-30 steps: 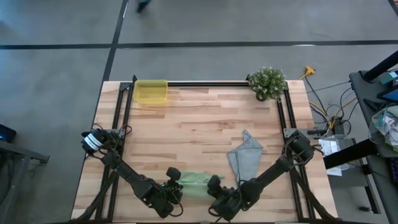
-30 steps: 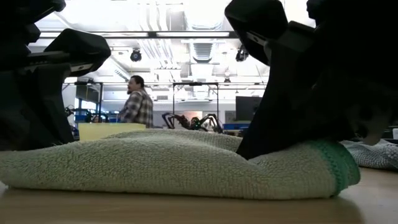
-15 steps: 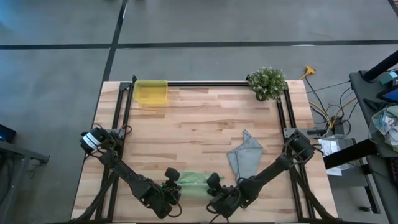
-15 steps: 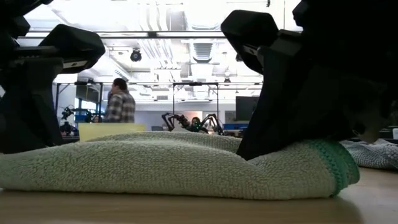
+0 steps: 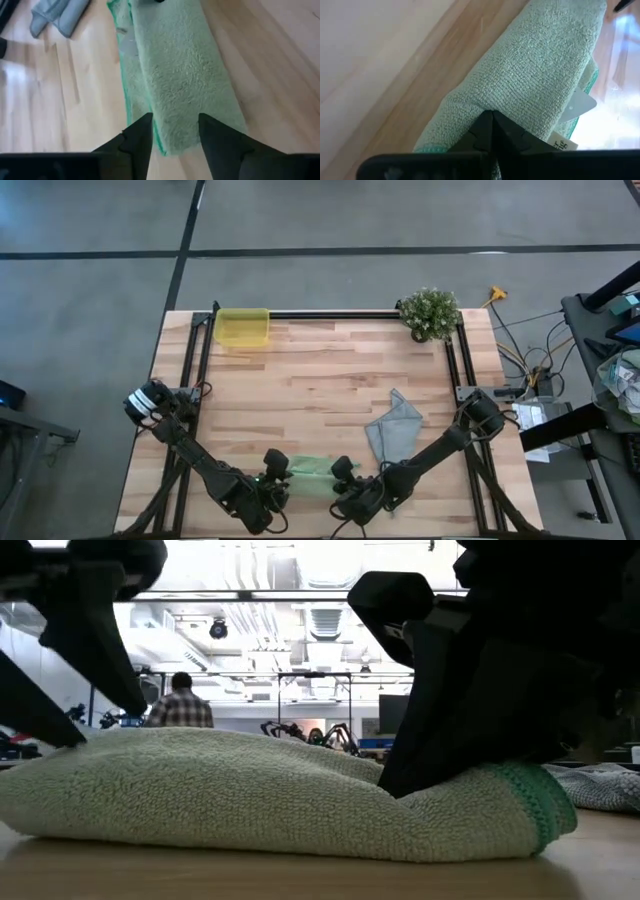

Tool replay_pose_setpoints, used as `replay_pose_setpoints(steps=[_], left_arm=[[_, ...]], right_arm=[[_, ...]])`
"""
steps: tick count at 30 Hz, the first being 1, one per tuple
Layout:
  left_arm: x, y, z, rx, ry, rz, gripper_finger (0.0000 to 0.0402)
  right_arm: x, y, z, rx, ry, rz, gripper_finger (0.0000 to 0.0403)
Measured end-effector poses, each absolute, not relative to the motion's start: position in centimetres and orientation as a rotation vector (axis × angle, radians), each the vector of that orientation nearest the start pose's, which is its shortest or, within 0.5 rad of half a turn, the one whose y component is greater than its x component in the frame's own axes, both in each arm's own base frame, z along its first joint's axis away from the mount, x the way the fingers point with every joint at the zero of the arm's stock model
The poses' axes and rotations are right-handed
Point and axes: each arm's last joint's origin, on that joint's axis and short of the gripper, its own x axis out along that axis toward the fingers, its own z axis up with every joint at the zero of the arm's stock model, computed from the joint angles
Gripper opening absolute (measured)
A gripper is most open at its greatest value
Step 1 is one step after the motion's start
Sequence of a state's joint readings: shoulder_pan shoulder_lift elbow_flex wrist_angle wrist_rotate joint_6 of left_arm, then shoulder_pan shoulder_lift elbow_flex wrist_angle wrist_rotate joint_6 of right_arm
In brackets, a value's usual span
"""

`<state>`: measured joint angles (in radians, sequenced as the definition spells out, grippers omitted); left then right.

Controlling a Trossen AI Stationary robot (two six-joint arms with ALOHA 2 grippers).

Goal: Roll microfiber towels into tight, uniform cylinder then place into a basket
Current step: Roll the green towel

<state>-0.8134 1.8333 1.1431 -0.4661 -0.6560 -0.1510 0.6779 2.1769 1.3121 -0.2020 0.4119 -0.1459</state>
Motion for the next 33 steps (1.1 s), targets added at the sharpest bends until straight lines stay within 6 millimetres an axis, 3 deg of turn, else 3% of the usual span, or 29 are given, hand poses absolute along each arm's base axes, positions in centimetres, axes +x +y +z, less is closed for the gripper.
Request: replay_pose_setpoints(steps=[4,11,15,21,24,28,33], left_arm=[[25.6,-24.7,17.7,0.613,0.819,-0.068,0.0151],[27.6,-26.9,19.6,0.63,0.54,-0.127,0.0143],[28.8,-27.1,17.3,0.726,0.547,-0.121,0.0133],[29.9,-26.4,15.0,0.976,0.565,0.111,0.0112],[30.0,-26.3,14.4,1.071,0.582,0.089,0.0081],[30.1,-26.4,13.7,1.076,0.587,0.087,0.0013],[30.3,-26.2,12.9,1.191,0.628,-0.002,0.0001]], right_arm=[[33.6,25.4,9.0,-0.679,0.904,0.304,0.0009],[33.8,25.2,9.1,-0.662,0.897,0.309,0.0009],[33.8,25.2,9.2,-0.668,0.893,0.312,0.0009],[34.0,25.0,9.8,-0.653,0.879,0.326,0.0009],[34.1,25.0,9.9,-0.634,0.87,0.328,0.0009],[34.1,25.0,9.9,-0.619,0.874,0.334,0.0009],[34.1,25.0,10.0,-0.623,0.871,0.336,0.0009]])
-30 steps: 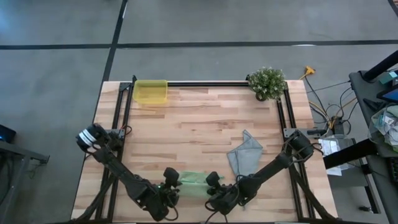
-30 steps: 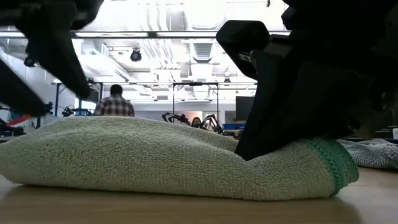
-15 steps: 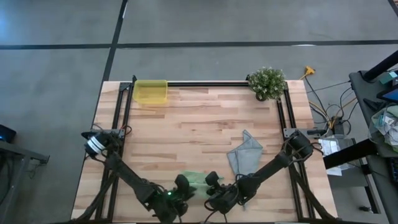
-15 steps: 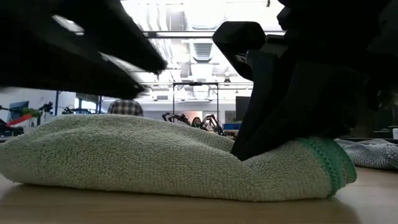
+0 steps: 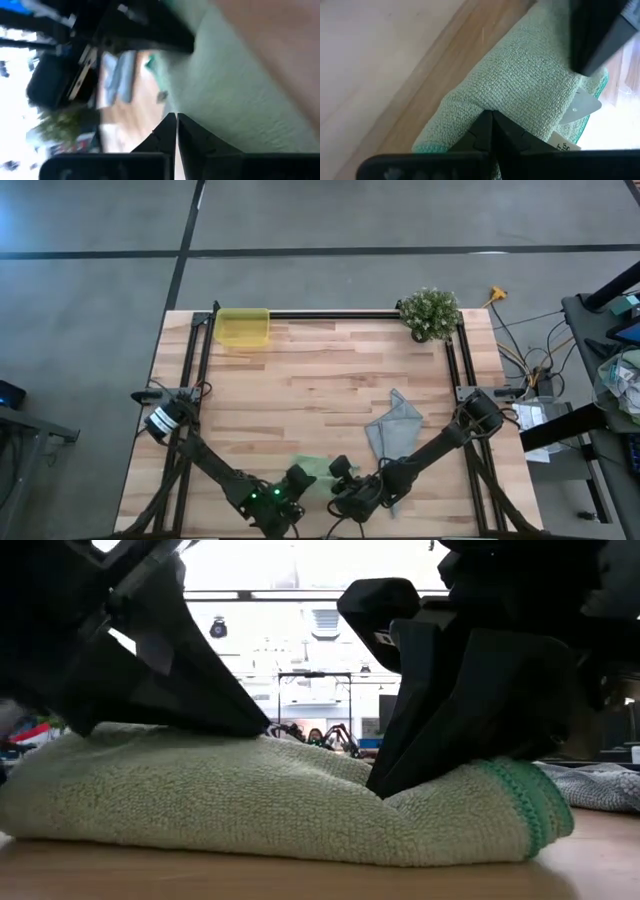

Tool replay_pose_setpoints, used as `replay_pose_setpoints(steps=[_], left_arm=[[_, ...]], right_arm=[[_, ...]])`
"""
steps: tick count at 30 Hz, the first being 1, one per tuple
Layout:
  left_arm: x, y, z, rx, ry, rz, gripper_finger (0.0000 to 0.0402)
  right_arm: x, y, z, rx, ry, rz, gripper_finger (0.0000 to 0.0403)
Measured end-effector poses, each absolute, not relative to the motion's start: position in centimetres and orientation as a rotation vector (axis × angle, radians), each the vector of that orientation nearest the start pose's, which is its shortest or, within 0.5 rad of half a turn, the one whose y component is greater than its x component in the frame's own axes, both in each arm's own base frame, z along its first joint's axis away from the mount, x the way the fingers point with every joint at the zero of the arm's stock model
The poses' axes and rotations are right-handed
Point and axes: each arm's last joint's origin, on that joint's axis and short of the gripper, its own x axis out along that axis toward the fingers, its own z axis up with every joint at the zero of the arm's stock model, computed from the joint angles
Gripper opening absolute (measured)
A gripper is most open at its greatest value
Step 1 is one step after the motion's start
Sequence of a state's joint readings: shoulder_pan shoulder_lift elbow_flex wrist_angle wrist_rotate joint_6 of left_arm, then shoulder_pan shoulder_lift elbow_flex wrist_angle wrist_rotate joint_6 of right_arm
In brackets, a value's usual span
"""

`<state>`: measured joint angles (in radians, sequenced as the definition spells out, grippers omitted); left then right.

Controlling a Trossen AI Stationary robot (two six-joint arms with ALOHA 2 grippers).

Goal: Roll microfiber towels into tight, uniform cylinder then place into a basket
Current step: Roll the green towel

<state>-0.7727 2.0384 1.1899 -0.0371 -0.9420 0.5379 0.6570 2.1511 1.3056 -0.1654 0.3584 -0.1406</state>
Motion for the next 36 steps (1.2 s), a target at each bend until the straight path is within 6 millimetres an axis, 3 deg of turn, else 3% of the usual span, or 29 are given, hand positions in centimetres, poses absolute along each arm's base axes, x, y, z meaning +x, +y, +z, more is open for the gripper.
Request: replay_pose_setpoints(steps=[2,5,7,10,15,18,22,36], left_arm=[[30.9,-25.9,14.2,1.06,0.619,-0.057,0.0001],[32.3,-24.4,17.8,0.807,0.629,-0.141,0.0],[32.9,-23.2,19.8,0.733,0.677,-0.139,0.0],[33.1,-21.5,21.6,0.694,0.769,-0.098,0.0],[33.3,-20.3,24.1,0.445,0.765,-0.062,0.0],[32.9,-21.1,22.9,0.359,0.836,-0.17,0.0],[32.8,-21.8,21.0,0.349,0.889,-0.178,0.0],[35.4,-19.4,15.8,0.201,1.04,-0.222,0.0]], right_arm=[[34.2,24.8,10.2,-0.631,0.869,0.341,0.0009],[34.5,24.4,10.4,-0.628,0.868,0.343,0.0009],[34.6,24.1,10.8,-0.621,0.875,0.348,0.0009],[34.5,23.7,11.3,-0.6,0.905,0.386,0.0009],[34.5,23.3,11.8,-0.552,0.924,0.413,0.0009],[34.5,23.3,11.8,-0.523,0.93,0.408,0.0009],[34.5,23.3,11.8,-0.515,0.926,0.402,0.0009],[34.5,23.3,11.7,-0.466,0.917,0.373,0.0009]])
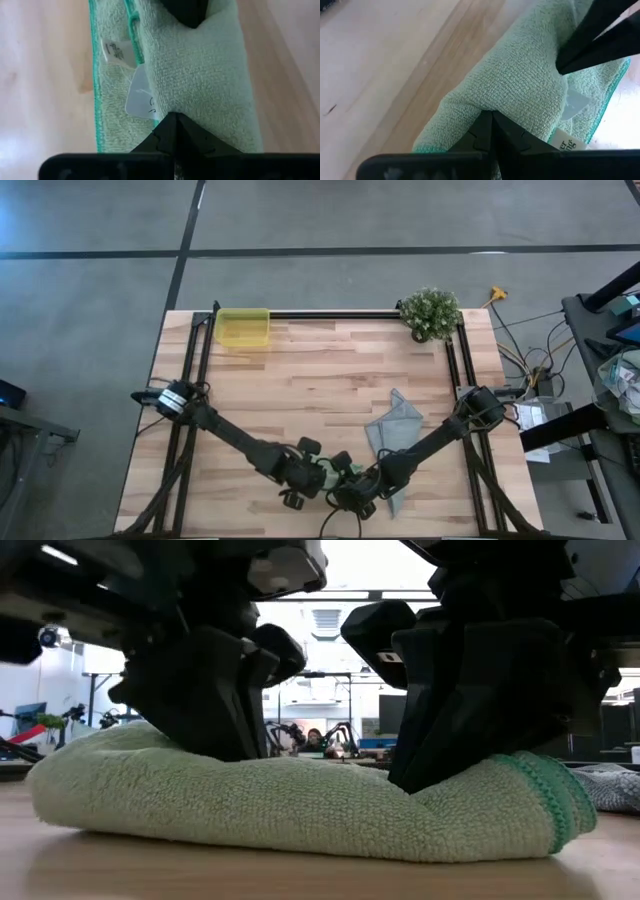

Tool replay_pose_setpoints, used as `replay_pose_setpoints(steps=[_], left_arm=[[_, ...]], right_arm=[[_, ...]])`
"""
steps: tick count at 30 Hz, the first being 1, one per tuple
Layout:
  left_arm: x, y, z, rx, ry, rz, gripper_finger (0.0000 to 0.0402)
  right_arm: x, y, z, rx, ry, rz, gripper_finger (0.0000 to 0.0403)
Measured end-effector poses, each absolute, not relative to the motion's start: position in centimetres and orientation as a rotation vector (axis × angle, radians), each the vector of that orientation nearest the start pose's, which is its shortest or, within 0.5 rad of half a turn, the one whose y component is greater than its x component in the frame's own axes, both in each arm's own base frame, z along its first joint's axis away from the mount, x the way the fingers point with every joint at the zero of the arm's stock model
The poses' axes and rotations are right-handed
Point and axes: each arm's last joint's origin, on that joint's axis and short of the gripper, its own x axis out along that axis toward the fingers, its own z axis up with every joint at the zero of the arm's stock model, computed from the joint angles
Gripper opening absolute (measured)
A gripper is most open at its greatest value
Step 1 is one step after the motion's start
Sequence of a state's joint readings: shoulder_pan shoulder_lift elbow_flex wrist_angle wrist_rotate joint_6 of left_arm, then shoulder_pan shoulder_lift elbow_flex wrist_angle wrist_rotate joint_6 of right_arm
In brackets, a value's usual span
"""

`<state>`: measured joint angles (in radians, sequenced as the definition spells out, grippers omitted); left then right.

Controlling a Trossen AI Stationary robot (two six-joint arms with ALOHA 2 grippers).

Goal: Roll microfiber towels into tight, uniform cylinder then place into a basket
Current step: Roll the green towel

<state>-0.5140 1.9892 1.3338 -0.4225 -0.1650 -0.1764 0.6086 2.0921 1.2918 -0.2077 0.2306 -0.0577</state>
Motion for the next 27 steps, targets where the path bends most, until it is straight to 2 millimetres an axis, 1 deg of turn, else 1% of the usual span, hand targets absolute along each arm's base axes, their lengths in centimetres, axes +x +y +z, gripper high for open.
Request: replay_pose_setpoints(steps=[4,12,18,27], left_arm=[[35.2,-19.4,15.2,0.166,1.047,-0.226,0.0],[35.3,-19.6,15.3,0.151,1.022,-0.242,0.0],[34.9,-20.2,15.0,0.158,1.01,-0.253,0.0],[34.7,-20.4,14.6,0.156,0.99,-0.262,0.0]], right_arm=[[34.5,23.2,11.7,-0.462,0.917,0.369,0.0009],[34.5,23.2,11.7,-0.463,0.916,0.365,0.0009],[34.4,23.1,11.9,-0.478,0.909,0.337,0.0009],[34.2,22.9,13.0,-0.498,0.887,0.277,0.0009]])
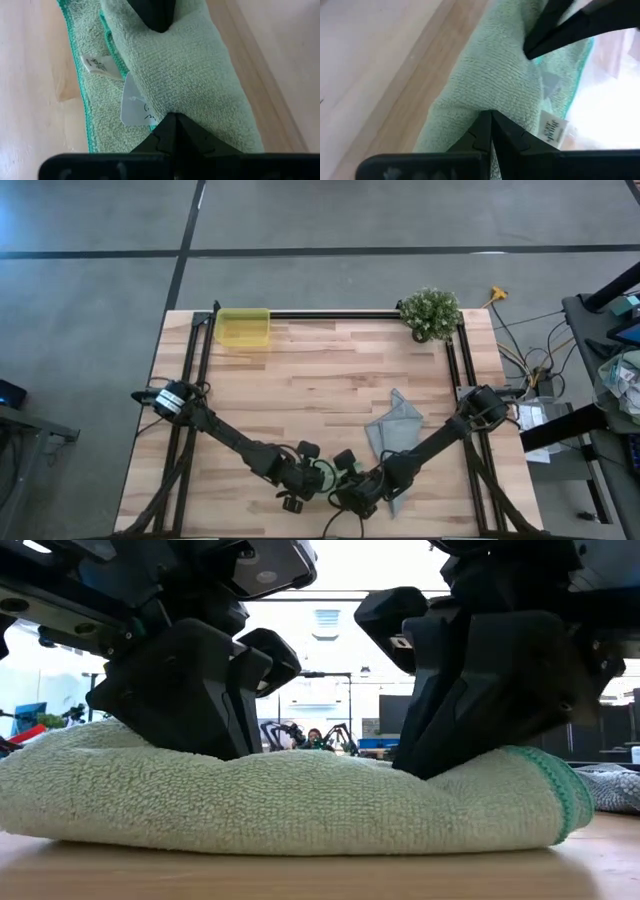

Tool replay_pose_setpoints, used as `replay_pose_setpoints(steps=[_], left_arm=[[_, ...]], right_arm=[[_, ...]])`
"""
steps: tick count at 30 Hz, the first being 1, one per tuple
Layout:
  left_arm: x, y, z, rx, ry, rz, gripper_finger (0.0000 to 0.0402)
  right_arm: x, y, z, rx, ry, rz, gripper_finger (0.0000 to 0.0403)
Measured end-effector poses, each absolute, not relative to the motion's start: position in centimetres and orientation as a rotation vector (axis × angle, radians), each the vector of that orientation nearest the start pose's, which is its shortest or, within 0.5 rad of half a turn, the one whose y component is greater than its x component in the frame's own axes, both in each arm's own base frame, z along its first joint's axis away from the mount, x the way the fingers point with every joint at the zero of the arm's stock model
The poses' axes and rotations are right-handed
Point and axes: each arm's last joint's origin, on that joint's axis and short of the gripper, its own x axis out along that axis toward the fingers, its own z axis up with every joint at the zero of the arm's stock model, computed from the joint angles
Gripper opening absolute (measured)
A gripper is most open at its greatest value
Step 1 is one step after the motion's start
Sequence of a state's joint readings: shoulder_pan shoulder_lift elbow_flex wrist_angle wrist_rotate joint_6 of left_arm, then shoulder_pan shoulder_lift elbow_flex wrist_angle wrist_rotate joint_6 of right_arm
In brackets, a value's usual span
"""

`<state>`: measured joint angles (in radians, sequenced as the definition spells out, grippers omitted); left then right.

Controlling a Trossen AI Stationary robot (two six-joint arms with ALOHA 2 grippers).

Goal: Roll microfiber towels into tight, uniform cylinder then place into a basket
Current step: Roll the green towel

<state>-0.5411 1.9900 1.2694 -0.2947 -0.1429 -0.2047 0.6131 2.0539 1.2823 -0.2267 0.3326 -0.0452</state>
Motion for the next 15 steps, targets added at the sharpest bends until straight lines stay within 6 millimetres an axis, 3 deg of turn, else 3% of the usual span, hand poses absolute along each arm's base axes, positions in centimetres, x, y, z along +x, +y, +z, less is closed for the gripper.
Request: replay_pose_setpoints(steps=[15], left_arm=[[34.7,-20.4,14.6,0.154,0.987,-0.267,0.0]], right_arm=[[32.8,23.6,14.3,-0.54,0.876,0.187,0.0009]])
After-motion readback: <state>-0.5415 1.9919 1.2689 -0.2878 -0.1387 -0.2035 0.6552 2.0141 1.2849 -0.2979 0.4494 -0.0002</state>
